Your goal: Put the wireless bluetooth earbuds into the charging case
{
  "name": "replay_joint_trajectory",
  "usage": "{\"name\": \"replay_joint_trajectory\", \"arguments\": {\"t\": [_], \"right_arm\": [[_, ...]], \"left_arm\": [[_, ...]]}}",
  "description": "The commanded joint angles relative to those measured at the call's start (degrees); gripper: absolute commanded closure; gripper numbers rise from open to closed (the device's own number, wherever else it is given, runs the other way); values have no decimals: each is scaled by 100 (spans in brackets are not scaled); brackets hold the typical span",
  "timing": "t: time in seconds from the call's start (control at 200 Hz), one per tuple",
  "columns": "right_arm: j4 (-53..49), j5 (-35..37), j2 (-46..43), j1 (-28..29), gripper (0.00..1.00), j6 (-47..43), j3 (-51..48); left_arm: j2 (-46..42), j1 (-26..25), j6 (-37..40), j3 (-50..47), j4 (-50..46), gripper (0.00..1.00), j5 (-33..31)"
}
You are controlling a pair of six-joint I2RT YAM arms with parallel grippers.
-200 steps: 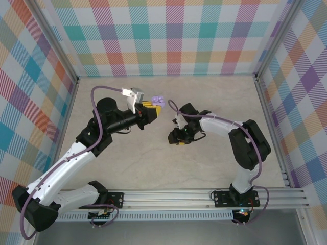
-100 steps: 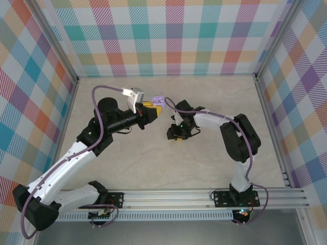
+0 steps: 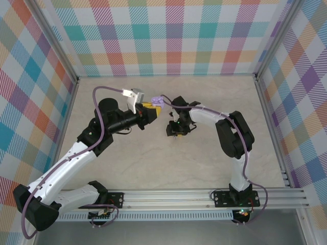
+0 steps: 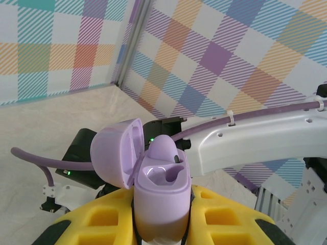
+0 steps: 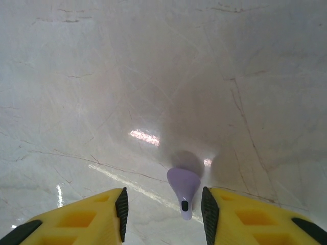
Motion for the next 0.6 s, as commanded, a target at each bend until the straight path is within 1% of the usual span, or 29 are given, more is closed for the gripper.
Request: {"name": "replay_joint_trajectory", "arguments": {"t": [0.0,0.18,0.38,0.595], "right_arm": [[-422,319,125,141,57,-201,256],[-693,792,296,293,61,-309,486],[-923,1368,489,465,63,-278,765],[-1018,1692,657,602,67,-217,999]], "left_arm": [[-108,55,-14,-85,139,100,-3],[-173,64,-26,-117,139,100,-9],[-200,73,-41,-115,139,100,8],[-199,82,-53,-124,144,100,26]]}}
